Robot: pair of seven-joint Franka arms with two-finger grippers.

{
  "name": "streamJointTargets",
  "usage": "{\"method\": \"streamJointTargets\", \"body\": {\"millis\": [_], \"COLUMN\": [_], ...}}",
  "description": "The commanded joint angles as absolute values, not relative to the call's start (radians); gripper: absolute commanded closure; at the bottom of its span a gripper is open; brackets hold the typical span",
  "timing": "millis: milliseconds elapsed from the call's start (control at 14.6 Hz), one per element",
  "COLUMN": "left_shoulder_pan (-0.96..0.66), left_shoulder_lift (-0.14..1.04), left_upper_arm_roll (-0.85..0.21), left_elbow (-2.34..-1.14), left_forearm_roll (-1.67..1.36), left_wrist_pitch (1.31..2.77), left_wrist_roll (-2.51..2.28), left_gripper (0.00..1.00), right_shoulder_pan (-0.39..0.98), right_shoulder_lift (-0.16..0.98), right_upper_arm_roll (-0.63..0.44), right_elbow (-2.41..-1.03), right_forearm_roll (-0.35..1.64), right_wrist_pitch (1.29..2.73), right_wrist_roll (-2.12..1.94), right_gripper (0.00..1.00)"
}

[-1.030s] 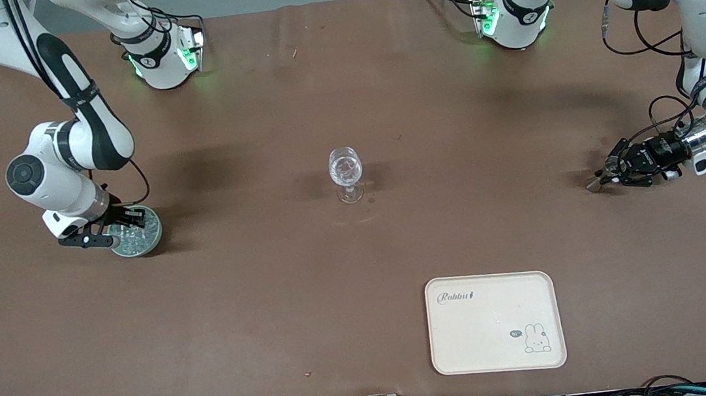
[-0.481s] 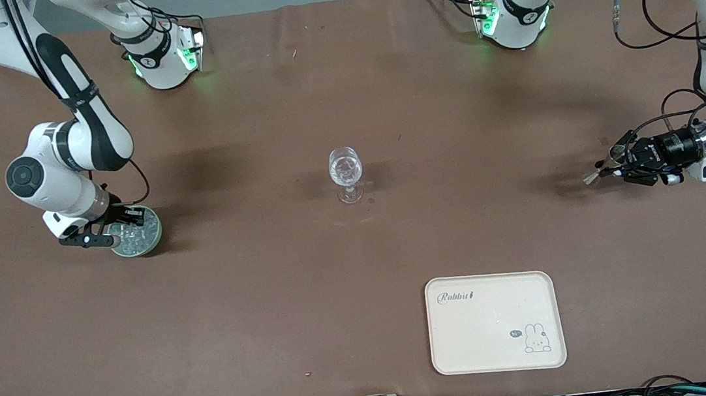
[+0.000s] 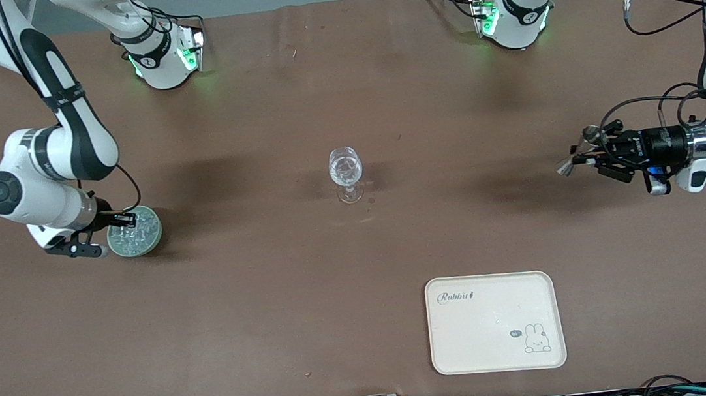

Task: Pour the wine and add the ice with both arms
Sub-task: 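Lift the jigger with the left gripper while the right gripper lifts the ice, then carry the jigger over the wine glass with the left gripper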

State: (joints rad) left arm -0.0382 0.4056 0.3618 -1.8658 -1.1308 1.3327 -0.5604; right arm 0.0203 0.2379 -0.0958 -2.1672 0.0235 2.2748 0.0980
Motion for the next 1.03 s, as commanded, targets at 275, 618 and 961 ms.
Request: {"method": "streamJointTargets", "body": {"millis": [275, 618, 961], "left_shoulder_pan": [-0.028, -0.028, -0.035], "left_shoulder_lift": [0.212, 0.187, 0.213], "left_upper_arm_roll": [0.0, -0.233, -0.406], "left_elbow": [-1.943, -1.976, -1.977], "left_forearm_roll": [-1.02, -1.02, -0.962], "left_wrist_pitch": [1.662, 1.909, 2.115], "left_wrist_roll": [-0.837, -1.032, -1.221], "left_gripper": [0.99, 0.99, 0.99], "right_shoulder_pan": [-0.004, -0.032, -0.018], "right_shoulder_lift": [0.063, 0.071, 0.064], "right_upper_arm_roll": [-0.101, -0.1, -0.089], "right_elbow": [-1.999, -1.66, -1.444], "right_forearm_roll": [0.035, 0.038, 0.041], "right_wrist_pitch": [2.065, 1.745, 1.479], "right_wrist_roll": [0.118, 0.097, 0.094], "right_gripper": [0.98, 0.99, 0.99]}}
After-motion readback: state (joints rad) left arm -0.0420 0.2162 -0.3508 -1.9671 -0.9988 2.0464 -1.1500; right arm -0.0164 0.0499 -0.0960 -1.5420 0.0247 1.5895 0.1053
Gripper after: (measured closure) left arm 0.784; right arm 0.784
